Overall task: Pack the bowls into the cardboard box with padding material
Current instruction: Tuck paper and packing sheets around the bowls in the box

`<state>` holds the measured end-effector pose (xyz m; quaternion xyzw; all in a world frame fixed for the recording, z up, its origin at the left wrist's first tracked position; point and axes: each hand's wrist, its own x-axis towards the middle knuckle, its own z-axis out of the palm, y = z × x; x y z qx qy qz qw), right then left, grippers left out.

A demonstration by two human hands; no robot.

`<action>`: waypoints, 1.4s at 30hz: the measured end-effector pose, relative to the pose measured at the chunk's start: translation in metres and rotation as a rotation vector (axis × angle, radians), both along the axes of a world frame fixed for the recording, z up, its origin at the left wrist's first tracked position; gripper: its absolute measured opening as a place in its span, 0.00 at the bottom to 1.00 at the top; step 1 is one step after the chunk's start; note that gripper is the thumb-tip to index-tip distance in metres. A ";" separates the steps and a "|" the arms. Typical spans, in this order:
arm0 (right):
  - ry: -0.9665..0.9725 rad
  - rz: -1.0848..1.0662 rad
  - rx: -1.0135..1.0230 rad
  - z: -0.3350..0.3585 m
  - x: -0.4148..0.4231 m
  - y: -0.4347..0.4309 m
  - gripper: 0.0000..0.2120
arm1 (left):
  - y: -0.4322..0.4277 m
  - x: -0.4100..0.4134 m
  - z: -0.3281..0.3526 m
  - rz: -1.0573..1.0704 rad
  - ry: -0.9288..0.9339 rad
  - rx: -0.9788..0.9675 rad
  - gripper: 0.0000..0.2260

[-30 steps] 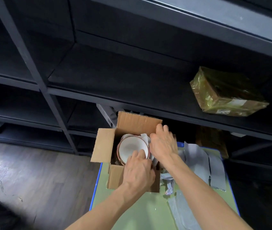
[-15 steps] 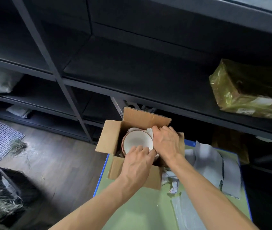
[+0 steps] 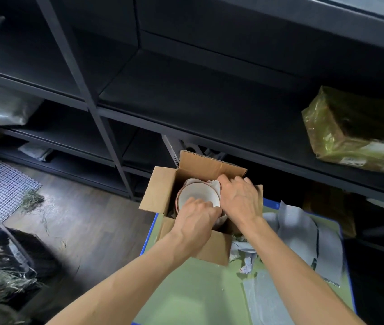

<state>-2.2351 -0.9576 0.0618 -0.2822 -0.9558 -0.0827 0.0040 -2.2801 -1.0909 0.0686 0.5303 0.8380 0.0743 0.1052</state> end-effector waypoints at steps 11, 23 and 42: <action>0.171 0.090 -0.077 0.006 0.011 0.002 0.05 | -0.004 -0.006 -0.011 -0.089 -0.010 0.086 0.02; -0.035 0.388 -0.335 0.014 0.068 0.002 0.08 | -0.015 -0.028 -0.018 0.022 -0.307 0.034 0.06; 0.005 0.268 -0.261 0.007 0.059 -0.006 0.14 | -0.015 -0.029 -0.011 0.089 -0.473 0.014 0.10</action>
